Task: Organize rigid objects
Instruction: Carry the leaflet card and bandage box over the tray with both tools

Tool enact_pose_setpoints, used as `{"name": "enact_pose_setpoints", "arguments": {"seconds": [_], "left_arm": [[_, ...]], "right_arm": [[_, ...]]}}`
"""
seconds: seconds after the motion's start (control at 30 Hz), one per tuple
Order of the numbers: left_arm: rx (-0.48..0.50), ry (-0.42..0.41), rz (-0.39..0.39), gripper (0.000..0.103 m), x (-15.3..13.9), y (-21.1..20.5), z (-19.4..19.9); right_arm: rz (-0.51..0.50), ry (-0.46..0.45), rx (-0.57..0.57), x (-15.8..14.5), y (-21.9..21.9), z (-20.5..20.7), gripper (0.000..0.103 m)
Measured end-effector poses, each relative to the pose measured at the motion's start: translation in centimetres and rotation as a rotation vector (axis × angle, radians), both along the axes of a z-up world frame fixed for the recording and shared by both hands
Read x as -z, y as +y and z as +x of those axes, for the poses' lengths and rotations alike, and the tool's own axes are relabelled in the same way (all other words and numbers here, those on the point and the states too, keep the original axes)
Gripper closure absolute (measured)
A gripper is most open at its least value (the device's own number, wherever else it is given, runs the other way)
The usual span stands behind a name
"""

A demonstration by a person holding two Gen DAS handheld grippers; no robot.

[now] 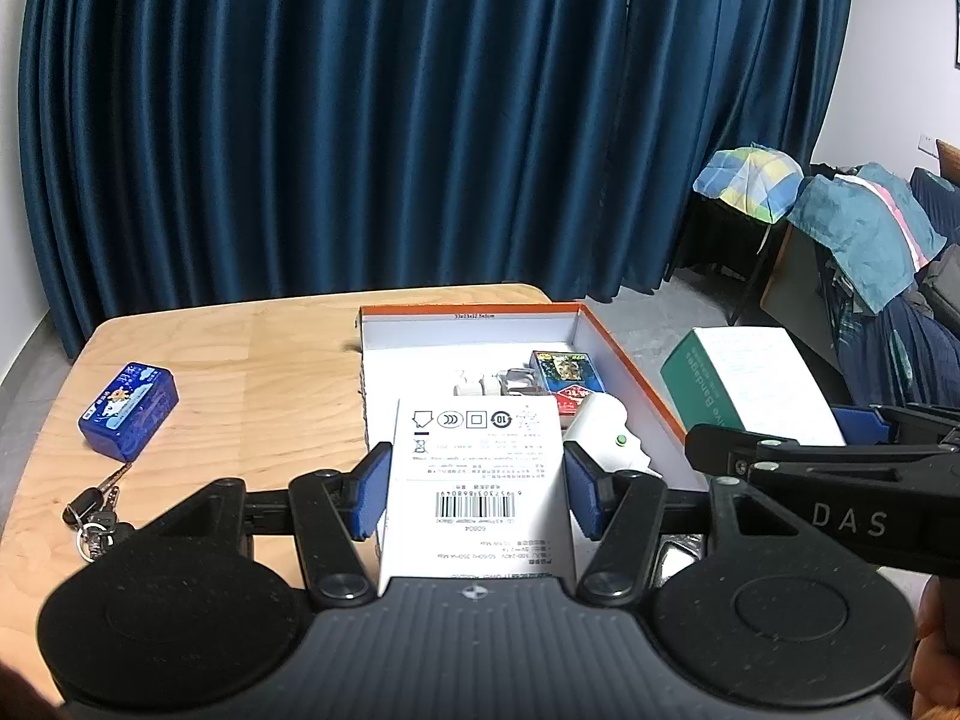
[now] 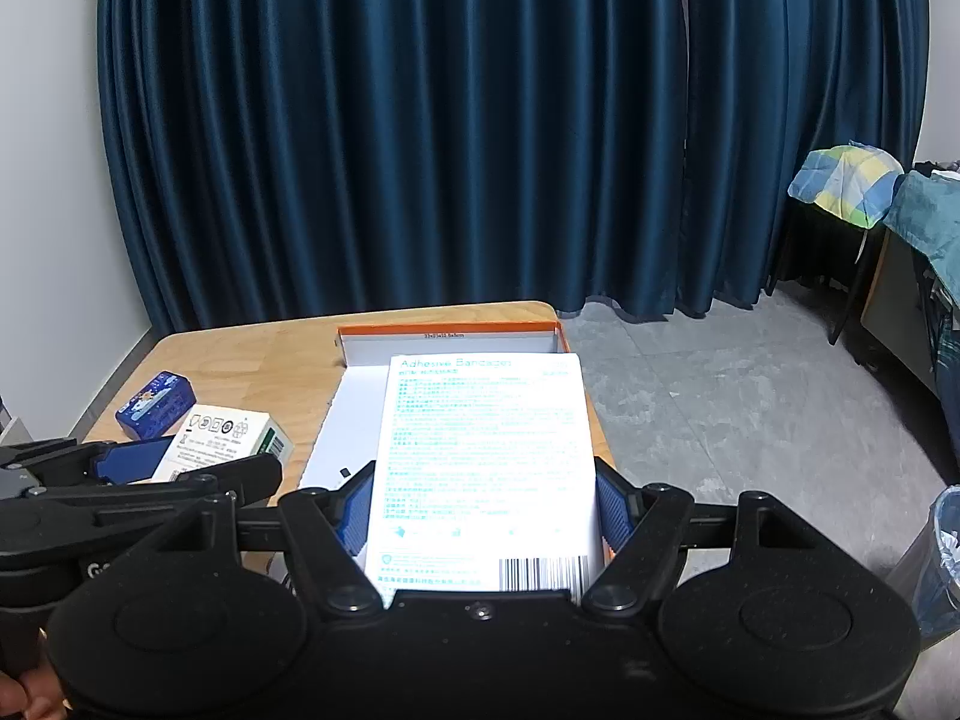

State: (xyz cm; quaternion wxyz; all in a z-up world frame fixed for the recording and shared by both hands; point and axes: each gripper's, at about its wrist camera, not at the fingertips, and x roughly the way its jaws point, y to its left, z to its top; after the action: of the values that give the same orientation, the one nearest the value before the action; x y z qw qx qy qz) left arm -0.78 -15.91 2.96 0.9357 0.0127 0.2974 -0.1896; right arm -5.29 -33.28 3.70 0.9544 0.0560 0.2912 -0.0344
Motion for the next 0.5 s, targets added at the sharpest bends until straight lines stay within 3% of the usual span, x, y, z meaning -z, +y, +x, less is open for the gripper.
{"name": "enact_pose_setpoints", "arguments": {"seconds": [0.5], "left_arm": [[0.005,0.019,0.006,0.043,0.7,-0.8,2.8]], "right_arm": [[0.022,0.038,-0.025,0.3,-2.1,4.3,0.02]]}}
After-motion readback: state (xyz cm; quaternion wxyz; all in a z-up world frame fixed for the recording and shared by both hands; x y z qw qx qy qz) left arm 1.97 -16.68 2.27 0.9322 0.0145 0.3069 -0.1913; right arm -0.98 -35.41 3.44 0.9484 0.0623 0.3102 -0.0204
